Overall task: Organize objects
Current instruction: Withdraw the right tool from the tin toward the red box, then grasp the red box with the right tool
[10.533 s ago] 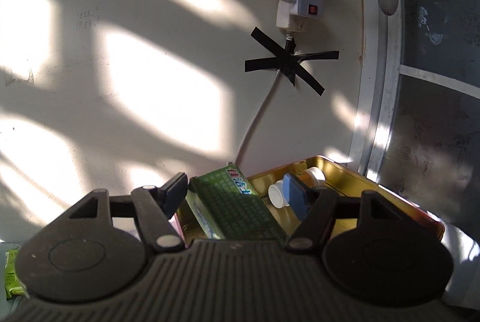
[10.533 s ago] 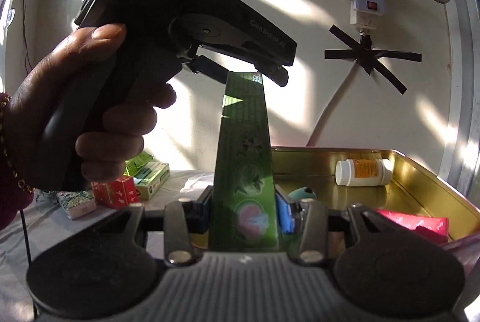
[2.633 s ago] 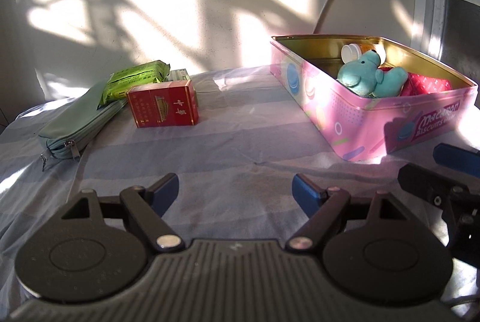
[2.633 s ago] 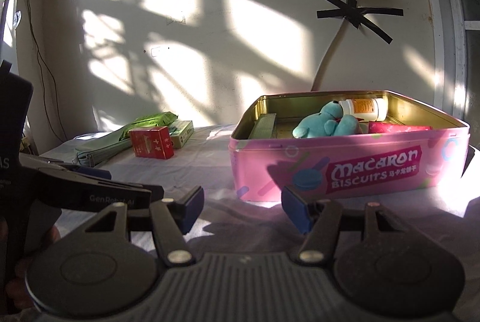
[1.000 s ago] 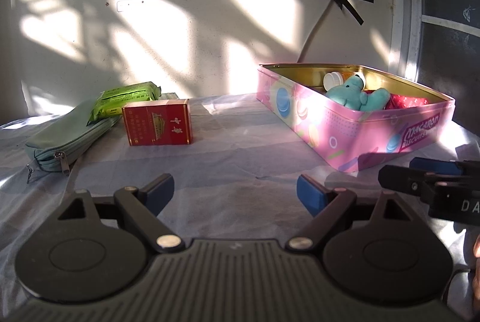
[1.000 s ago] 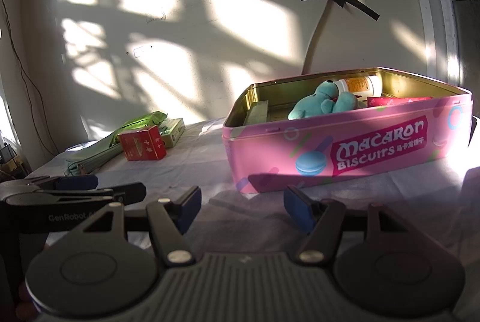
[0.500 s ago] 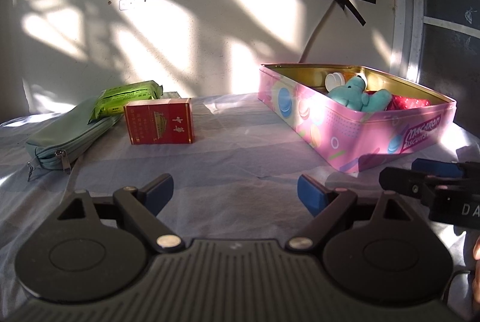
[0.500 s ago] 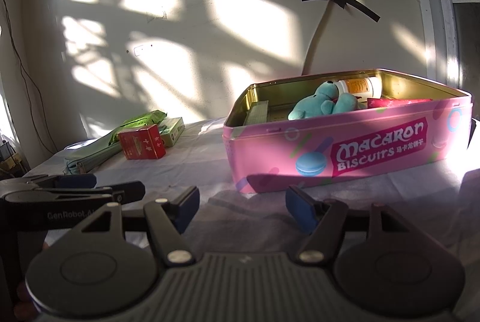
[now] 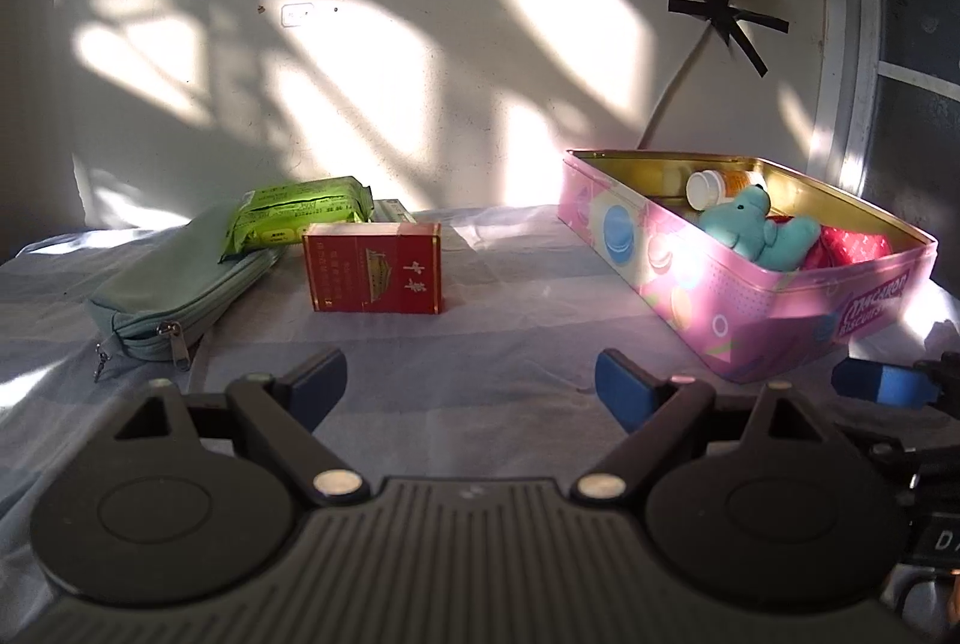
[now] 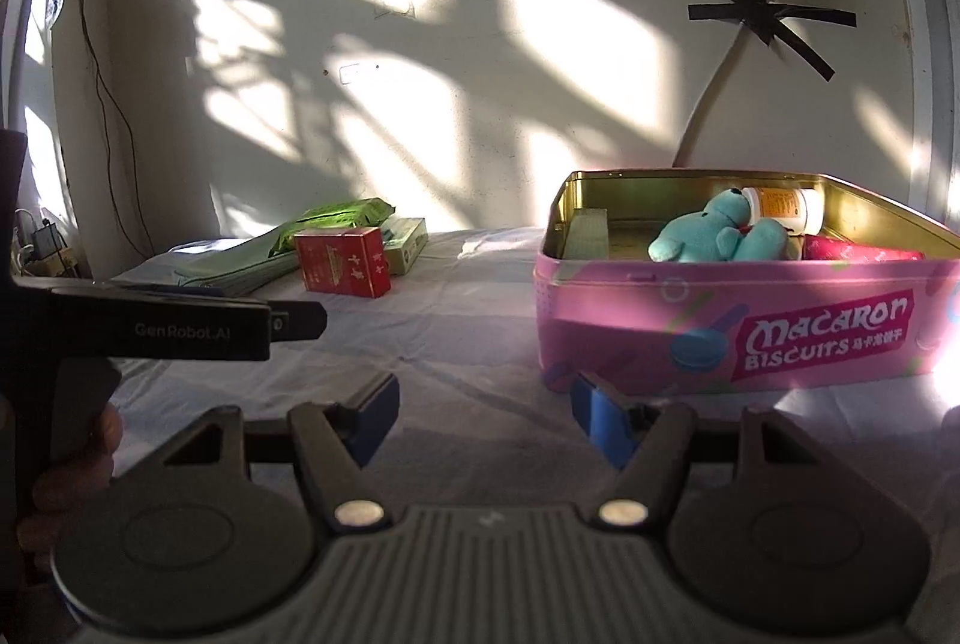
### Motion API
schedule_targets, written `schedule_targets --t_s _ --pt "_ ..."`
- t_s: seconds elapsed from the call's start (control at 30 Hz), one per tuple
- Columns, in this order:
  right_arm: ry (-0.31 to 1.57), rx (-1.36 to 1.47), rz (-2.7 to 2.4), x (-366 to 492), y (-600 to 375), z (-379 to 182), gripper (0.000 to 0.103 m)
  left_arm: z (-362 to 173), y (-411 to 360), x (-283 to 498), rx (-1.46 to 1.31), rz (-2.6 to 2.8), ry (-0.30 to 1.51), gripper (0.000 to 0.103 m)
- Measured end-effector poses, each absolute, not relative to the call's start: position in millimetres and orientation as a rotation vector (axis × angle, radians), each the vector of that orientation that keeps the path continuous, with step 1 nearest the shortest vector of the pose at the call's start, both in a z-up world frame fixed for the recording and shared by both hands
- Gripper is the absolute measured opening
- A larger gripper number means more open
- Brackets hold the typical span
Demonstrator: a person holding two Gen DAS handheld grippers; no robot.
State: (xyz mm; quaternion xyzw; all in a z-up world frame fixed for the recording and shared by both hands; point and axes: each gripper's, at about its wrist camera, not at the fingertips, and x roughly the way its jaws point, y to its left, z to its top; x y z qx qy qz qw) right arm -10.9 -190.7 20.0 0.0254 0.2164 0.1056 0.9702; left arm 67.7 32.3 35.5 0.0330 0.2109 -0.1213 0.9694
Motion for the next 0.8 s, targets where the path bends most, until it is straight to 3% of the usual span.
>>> schedule_targets --t_s 0.3,0.67,0.77,0.8 --pt "0.424 -0.155 0.410 53 -120 40 0.066 26 114 106 -0.106 0.005 0.457 0.092" --pt "0.500 -0.180 0.399 197 -63 34 0.066 14 141 126 -0.283 0.036 0.577 0.092" --pt "0.559 -0.215 0.401 215 -57 25 0.056 10 154 130 -0.360 0.034 0.605 0.092" --pt "0.554 -0.218 0.412 214 -58 24 0.045 10 157 131 -0.383 0.031 0.605 0.092"
